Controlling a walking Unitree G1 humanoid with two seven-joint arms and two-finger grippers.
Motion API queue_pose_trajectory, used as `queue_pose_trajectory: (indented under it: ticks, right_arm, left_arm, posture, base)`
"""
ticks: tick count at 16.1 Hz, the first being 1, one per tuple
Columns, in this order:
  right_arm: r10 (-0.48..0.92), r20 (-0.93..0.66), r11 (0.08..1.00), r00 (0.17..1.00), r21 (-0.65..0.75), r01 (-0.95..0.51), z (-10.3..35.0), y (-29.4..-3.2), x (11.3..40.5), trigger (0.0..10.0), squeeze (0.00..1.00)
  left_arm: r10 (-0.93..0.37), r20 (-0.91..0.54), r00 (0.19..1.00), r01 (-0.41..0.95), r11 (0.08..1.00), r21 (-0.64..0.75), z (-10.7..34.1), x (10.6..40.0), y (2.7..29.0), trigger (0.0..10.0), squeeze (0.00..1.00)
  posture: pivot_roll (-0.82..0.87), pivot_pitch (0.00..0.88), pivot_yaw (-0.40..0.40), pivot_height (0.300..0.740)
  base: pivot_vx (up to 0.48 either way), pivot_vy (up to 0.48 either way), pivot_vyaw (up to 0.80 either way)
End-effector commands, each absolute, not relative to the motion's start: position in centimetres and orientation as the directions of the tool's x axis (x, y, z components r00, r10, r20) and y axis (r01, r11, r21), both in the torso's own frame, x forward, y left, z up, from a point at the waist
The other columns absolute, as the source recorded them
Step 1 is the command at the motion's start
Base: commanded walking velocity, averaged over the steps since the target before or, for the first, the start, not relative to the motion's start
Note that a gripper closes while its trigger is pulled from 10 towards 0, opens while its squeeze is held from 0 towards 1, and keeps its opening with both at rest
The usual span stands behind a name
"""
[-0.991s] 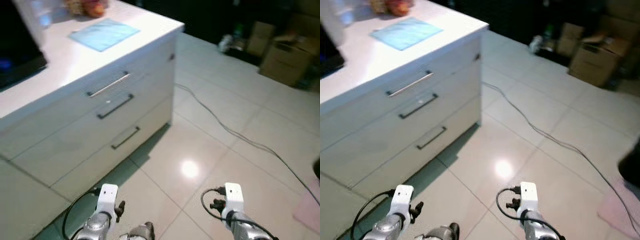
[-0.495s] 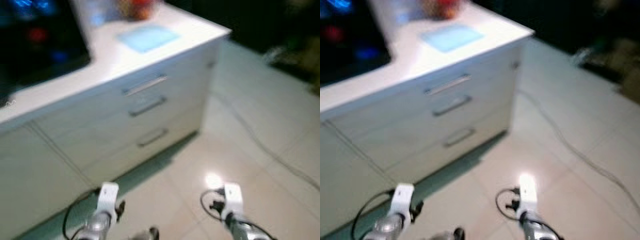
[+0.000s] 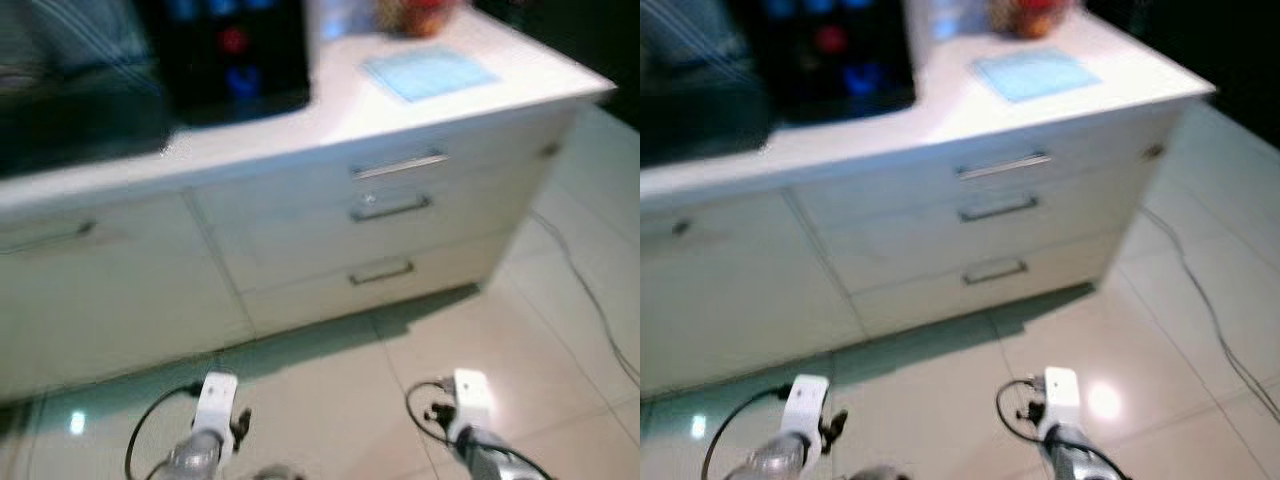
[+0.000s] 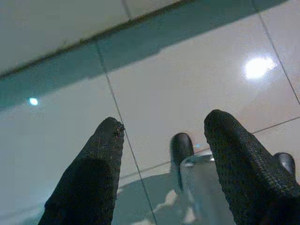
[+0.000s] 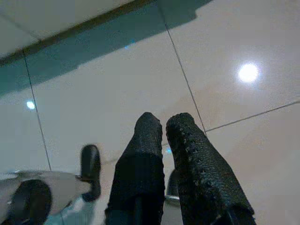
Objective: Kitchen organization
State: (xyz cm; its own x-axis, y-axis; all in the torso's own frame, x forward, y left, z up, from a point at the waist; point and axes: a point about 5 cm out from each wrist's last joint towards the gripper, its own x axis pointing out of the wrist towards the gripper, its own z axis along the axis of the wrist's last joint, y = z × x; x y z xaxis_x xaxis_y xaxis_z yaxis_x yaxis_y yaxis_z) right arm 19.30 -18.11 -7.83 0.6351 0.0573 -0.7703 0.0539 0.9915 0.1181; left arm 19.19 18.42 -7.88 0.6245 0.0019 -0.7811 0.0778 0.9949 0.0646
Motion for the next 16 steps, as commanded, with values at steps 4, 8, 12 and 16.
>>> queue_pose_trajectory:
  ticks: [4,8,12,16]
  right_arm:
    - [0.079,-0.772,0.99,0.631,0.136,0.043,-8.0,-17.5,19.1,10.0,0.0]
    - [0.084,-0.77,0.99,0.632,0.135,0.034,-7.9,-17.5,19.2,10.0,0.0]
    - [0.087,-0.764,0.991,0.639,0.134,0.026,-7.8,-17.5,19.5,10.0,0.0]
    - [0.073,-0.729,0.99,0.681,0.135,0.038,-7.0,-17.9,20.8,10.0,0.0]
  left_arm:
    - [0.012,-0.782,0.624,0.074,0.994,0.075,-7.9,19.1,18.7,10.0,0.0]
    - [0.011,-0.781,0.625,0.07,0.995,0.07,-7.9,19.1,18.6,10.0,0.0]
    - [0.011,-0.782,0.623,0.067,0.995,0.068,-8.0,18.9,18.5,10.0,0.0]
    - [0.037,-0.761,0.648,0.056,0.994,0.096,-7.8,19.1,18.7,10.0,0.0]
  posture:
    - [-0.03,0.062,0.056,0.74]
    - [-0.03,0.062,0.051,0.74]
    - [-0.03,0.059,0.049,0.74]
    - [-0.03,0.063,0.048,0.74]
  base:
    - [0.0,0.0,0.8]
    - [0.0,0.0,0.8]
    - [0.0,0.0,0.8]
    - [0.0,0.0,0.15]
